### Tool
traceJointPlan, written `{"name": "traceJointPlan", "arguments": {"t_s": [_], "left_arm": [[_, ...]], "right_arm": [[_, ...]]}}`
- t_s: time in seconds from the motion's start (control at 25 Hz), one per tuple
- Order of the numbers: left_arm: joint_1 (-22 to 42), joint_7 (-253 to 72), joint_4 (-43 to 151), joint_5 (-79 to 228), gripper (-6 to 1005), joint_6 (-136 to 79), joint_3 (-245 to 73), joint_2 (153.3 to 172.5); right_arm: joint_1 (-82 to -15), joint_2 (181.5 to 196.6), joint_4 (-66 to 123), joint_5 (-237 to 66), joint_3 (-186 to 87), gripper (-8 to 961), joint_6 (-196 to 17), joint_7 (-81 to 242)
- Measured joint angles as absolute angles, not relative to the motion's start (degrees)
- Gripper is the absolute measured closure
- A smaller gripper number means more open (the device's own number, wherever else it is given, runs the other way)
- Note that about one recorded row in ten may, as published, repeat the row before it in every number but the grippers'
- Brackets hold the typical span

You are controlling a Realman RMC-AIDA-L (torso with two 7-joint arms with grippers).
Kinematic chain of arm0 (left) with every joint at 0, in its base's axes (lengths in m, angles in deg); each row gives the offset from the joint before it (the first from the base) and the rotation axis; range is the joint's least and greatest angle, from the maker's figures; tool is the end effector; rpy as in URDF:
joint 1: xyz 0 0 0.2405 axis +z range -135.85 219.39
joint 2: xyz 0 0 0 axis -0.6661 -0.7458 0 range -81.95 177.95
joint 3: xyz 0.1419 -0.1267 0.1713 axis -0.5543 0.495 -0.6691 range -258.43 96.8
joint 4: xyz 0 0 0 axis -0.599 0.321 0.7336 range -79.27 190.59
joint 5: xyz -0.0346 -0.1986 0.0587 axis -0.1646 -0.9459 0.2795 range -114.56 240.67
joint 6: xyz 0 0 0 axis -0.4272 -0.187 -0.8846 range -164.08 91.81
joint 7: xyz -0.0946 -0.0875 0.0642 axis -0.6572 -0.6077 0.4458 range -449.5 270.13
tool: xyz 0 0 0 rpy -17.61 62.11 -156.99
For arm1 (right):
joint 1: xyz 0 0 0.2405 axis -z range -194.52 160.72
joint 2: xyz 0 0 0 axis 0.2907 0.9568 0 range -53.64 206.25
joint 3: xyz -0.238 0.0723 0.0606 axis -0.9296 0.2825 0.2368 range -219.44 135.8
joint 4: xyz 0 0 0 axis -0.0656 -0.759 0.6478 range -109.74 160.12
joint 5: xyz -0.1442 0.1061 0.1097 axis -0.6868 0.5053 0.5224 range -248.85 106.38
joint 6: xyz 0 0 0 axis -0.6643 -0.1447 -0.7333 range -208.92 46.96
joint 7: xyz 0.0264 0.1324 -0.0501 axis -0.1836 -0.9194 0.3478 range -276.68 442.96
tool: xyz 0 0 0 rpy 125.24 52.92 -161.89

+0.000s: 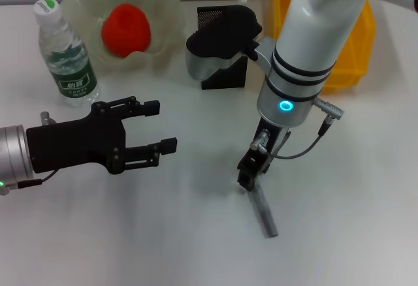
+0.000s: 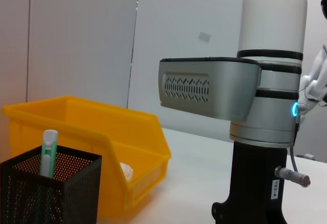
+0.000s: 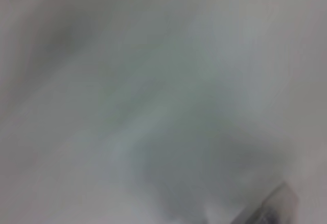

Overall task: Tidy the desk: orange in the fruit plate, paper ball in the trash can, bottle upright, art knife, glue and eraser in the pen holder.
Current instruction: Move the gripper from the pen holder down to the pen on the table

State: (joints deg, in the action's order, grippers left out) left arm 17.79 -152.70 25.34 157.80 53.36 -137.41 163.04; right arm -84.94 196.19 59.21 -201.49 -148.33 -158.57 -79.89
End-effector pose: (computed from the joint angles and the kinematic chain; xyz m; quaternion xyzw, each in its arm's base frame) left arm -0.2772 0.2979 -0.0079 -0.9413 -0.1339 -0.2815 0.1294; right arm 0.1174 0.3619 -0.1157 -0.8858 0.3285 -0.3188 0.0766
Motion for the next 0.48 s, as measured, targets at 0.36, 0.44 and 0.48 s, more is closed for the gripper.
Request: {"name": "traceJointPlan", "arguments": {"t_s": [0.36,0.44,0.48], "left_arm": [[17.6,-152.7,25.3,157.8,221,53.4,-137.4,163.04],[17.6,-152.7,25.3,157.8,221,53.5,-137.4,163.04],[17.6,-152.7,25.3,157.8,221,53.6,-137.4,163.04]], "right_arm": [[-85.0,196.18,59.2,-201.5,-148.3,579,-158.7,-80.0],[-85.0,196.18,59.2,-201.5,-148.3,581,-158.7,-80.0],[-85.0,196.18,59.2,-201.5,-148.5,582,-158.9,-80.0]]}}
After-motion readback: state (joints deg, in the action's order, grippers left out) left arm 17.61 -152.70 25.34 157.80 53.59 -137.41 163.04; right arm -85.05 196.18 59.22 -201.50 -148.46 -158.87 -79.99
